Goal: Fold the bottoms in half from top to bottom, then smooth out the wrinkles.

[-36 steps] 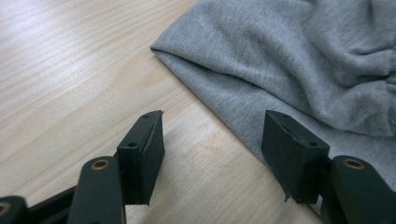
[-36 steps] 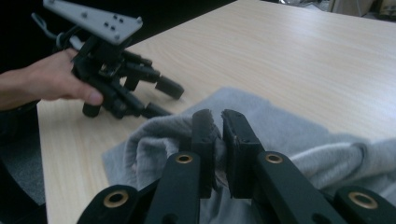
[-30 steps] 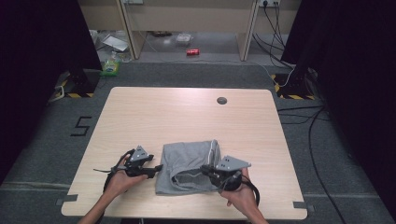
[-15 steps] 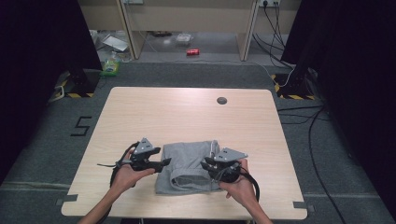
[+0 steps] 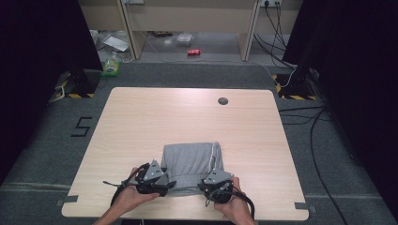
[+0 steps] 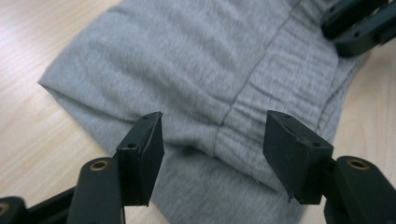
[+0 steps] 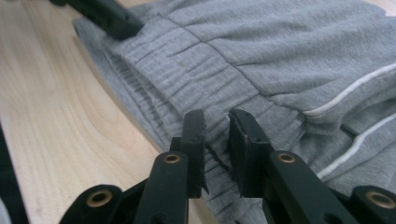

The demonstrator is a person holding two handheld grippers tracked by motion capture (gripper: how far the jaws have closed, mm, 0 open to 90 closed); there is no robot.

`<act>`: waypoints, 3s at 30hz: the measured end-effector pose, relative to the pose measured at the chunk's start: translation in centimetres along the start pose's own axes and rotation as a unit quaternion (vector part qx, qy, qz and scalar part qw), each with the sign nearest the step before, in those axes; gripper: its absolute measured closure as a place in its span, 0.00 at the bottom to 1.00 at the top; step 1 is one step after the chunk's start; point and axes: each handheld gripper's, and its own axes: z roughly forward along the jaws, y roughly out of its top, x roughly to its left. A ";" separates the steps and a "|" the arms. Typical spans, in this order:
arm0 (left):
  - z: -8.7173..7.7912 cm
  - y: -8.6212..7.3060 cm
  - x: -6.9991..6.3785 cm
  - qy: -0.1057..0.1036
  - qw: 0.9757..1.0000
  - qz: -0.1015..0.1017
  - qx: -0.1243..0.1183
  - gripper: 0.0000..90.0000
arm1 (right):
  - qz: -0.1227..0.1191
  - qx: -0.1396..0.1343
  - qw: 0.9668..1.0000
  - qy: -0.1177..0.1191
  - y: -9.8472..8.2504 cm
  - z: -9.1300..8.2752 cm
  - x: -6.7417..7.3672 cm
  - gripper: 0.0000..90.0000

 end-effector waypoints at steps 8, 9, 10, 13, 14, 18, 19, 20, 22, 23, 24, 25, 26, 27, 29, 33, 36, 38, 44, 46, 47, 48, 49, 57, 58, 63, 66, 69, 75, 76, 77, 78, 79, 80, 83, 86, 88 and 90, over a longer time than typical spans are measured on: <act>-1.7 2.3 1.5 -0.012 0.999 -0.031 -0.039 0.38 | 0.048 -0.057 0.997 -0.013 2.8 -1.3 -2.7 0.63; -1.8 2.7 1.8 -0.011 0.998 -0.036 -0.045 0.38 | 0.051 -0.060 0.997 -0.021 3.2 -1.3 -3.4 0.63; -1.9 3.0 2.2 -0.007 0.998 -0.038 -0.046 0.38 | 0.053 -0.064 0.996 -0.033 3.6 -1.3 -4.1 0.63; -1.7 3.9 3.3 0.005 0.997 -0.053 -0.050 0.38 | 0.072 -0.063 0.993 -0.067 4.6 -0.9 -6.4 0.61; -1.5 4.0 3.8 0.011 0.997 -0.058 -0.052 0.38 | 0.074 -0.058 0.992 -0.081 4.8 -0.7 -7.1 0.59; -0.4 4.6 5.5 0.034 0.995 -0.079 -0.050 0.39 | 0.101 -0.030 0.988 -0.108 5.1 0.8 -9.7 0.54; 0.0 4.6 5.9 0.035 0.995 -0.084 -0.049 0.39 | 0.108 -0.028 0.987 -0.117 5.0 1.2 -10.3 0.54; 0.3 4.7 6.2 0.036 0.994 -0.089 -0.047 0.39 | 0.116 -0.025 0.985 -0.121 5.0 1.5 -10.8 0.54; 1.0 4.5 6.6 0.044 0.994 -0.091 -0.037 0.39 | 0.127 -0.019 0.983 -0.129 4.6 2.0 -11.6 0.54; 1.2 4.3 6.7 0.047 0.994 -0.090 -0.034 0.39 | 0.126 -0.007 0.983 -0.136 4.3 2.2 -11.9 0.53; 1.3 4.1 6.7 0.050 0.994 -0.090 -0.030 0.39 | 0.129 -0.004 0.982 -0.137 4.1 2.3 -12.0 0.53; 1.4 3.9 6.8 0.051 0.994 -0.091 -0.027 0.39 | 0.137 -0.005 0.981 -0.136 3.7 2.2 -12.0 0.53; 1.5 3.7 7.0 0.052 0.994 -0.094 -0.024 0.39 | 0.141 -0.004 0.981 -0.135 3.5 2.2 -12.1 0.52; 1.5 3.5 7.1 0.054 0.994 -0.097 -0.021 0.39 | 0.144 -0.003 0.981 -0.134 3.3 2.0 -12.0 0.51; 1.5 3.3 7.4 0.056 0.993 -0.101 -0.019 0.39 | 0.151 -0.010 0.979 -0.134 3.4 1.6 -12.1 0.49; 1.3 3.5 7.9 0.057 0.992 -0.108 -0.020 0.38 | 0.154 -0.037 0.978 -0.137 4.2 0.4 -12.3 0.47; 1.3 3.6 8.1 0.054 0.992 -0.112 -0.019 0.38 | 0.162 -0.044 0.978 -0.125 4.6 0.1 -12.5 0.46; 1.5 3.7 8.2 0.051 0.992 -0.114 -0.015 0.37 | 0.162 -0.043 0.978 -0.121 4.6 0.1 -12.5 0.45; 2.2 3.8 8.9 0.040 0.989 -0.140 -0.011 0.35 | 0.167 -0.037 0.979 -0.111 4.6 0.6 -12.7 0.43; 2.5 3.8 9.1 0.038 0.989 -0.144 -0.007 0.34 | 0.168 -0.036 0.979 -0.107 4.7 0.8 -12.7 0.43; 2.6 3.9 9.1 0.036 0.989 -0.145 -0.004 0.34 | 0.167 -0.035 0.979 -0.107 4.7 0.8 -12.7 0.43; 2.7 3.9 9.1 0.034 0.989 -0.146 -0.002 0.34 | 0.167 -0.034 0.980 -0.105 4.7 0.9 -12.7 0.43; 2.7 3.9 9.2 0.034 0.988 -0.147 -0.002 0.33 | 0.165 -0.033 0.980 -0.104 4.7 0.9 -12.7 0.42; 2.9 3.8 9.4 0.035 0.987 -0.157 -0.001 0.32 | 0.172 -0.034 0.980 -0.095 4.8 1.3 -12.6 0.41; 3.0 3.8 9.4 0.036 0.987 -0.158 -0.001 0.32 | 0.171 -0.033 0.980 -0.094 4.8 1.3 -12.6 0.41; 3.3 3.6 9.5 0.033 0.987 -0.160 0.004 0.31 | 0.168 -0.031 0.981 -0.093 4.8 1.5 -12.5 0.41; 3.5 3.4 9.5 0.031 0.986 -0.162 0.007 0.31 | 0.173 -0.026 0.980 -0.094 4.8 1.8 -12.5 0.40; 3.5 3.3 9.5 0.035 0.986 -0.162 0.008 0.31 | 0.172 -0.022 0.981 -0.091 4.7 2.0 -12.4 0.40; 4.0 3.0 9.1 0.037 0.987 -0.155 0.016 0.32 | 0.170 -0.006 0.981 -0.092 4.4 2.6 -12.2 0.41; 4.1 3.0 9.1 0.037 0.988 -0.151 0.019 0.32 | 0.168 -0.001 0.982 -0.092 4.3 2.7 -12.2 0.42; 4.2 2.9 9.0 0.039 0.988 -0.147 0.022 0.33 | 0.167 0.002 0.982 -0.094 4.1 2.8 -12.2 0.43; 4.3 2.8 8.9 0.038 0.989 -0.144 0.026 0.34 | 0.166 0.005 0.982 -0.095 4.0 2.9 -12.3 0.44; 4.5 2.7 8.8 0.035 0.989 -0.141 0.033 0.36 | 0.168 0.008 0.981 -0.095 3.9 3.0 -12.3 0.44; 4.6 2.6 8.7 0.036 0.989 -0.136 0.039 0.37 | 0.171 0.011 0.981 -0.095 3.8 3.1 -12.3 0.45; 4.7 2.5 8.4 0.048 0.991 -0.116 0.042 0.39 | 0.173 0.018 0.980 -0.091 3.3 3.3 -12.4 0.48; 4.7 2.4 8.1 0.047 0.992 -0.110 0.038 0.43 | 0.173 0.021 0.981 -0.089 3.1 3.4 -12.4 0.51; 4.6 2.3 8.0 0.043 0.993 -0.106 0.035 0.48 | 0.172 0.024 0.981 -0.087 3.0 3.5 -12.2 0.54; 4.6 2.3 7.8 0.040 0.994 -0.101 0.032 0.53 | 0.173 0.027 0.981 -0.085 2.9 3.6 -12.1 0.57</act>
